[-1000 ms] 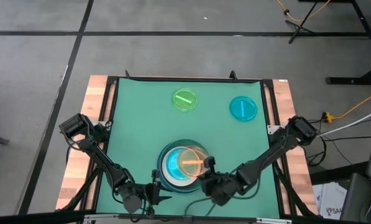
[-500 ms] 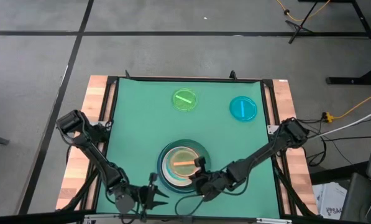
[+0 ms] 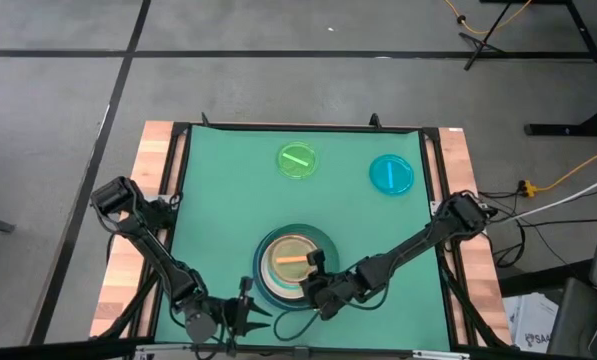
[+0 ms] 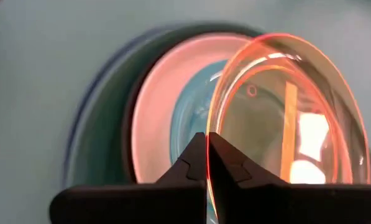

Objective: Stack plastic plates
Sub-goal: Stack the orange transparent plate on top of the blue transparent plate, then stack the blue transparent plate on top of the orange transparent plate

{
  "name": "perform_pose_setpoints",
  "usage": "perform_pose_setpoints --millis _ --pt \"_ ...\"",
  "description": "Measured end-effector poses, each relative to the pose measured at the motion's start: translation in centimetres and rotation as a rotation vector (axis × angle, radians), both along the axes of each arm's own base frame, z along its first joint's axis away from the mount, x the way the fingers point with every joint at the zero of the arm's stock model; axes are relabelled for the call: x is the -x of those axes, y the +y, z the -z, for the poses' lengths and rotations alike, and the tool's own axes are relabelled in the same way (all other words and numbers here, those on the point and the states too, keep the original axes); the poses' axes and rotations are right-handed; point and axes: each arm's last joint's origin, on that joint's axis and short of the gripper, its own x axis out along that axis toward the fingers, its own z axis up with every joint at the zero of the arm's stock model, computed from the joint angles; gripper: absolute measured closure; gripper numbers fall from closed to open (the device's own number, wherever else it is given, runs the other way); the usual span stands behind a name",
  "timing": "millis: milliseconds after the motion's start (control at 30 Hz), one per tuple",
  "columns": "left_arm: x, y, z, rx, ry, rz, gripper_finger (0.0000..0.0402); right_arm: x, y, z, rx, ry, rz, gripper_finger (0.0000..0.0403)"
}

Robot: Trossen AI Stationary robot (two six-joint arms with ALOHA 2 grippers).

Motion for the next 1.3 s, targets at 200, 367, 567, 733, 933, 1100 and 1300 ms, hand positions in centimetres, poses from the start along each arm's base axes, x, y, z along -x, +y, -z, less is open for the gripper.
perform_pose_setpoints --millis 200,367,567,733,933,1100,1300 --pt "0.0 0.1 0.0 -0.001 0.002 -0.003 0.0310 0.2 0.0 0.4 -0.030 0.033 0.026 0.0402" --pt "0.0 0.1 0.0 0.003 0.003 -0.005 0.0310 0.2 0.1 0.5 -0.067 0.047 0.030 0.0387" --pt "0.0 0.1 0.1 0.000 0.003 -0.005 0.0310 0.1 0.1 0.5 -0.082 0.034 0.053 0.0323" --pt "0.0 0.1 0.1 -0.006 0.002 -0.002 0.0310 0.4 0.0 0.0 -0.046 0.060 0.033 0.0282" --pt "0.0 0.0 0.1 0.055 0.010 -0.019 0.0310 1.6 0.0 -2.8 -0.008 0.077 0.017 0.0274" --pt "-0.1 0.1 0.2 0.055 0.018 -0.028 0.0310 3.6 -0.5 -4.7 0.019 0.119 0.002 0.0274" --pt "-1.0 1.0 0.2 0.050 0.014 -0.067 0.0310 6.6 -2.7 -4.8 0.013 0.120 0.055 0.0274"
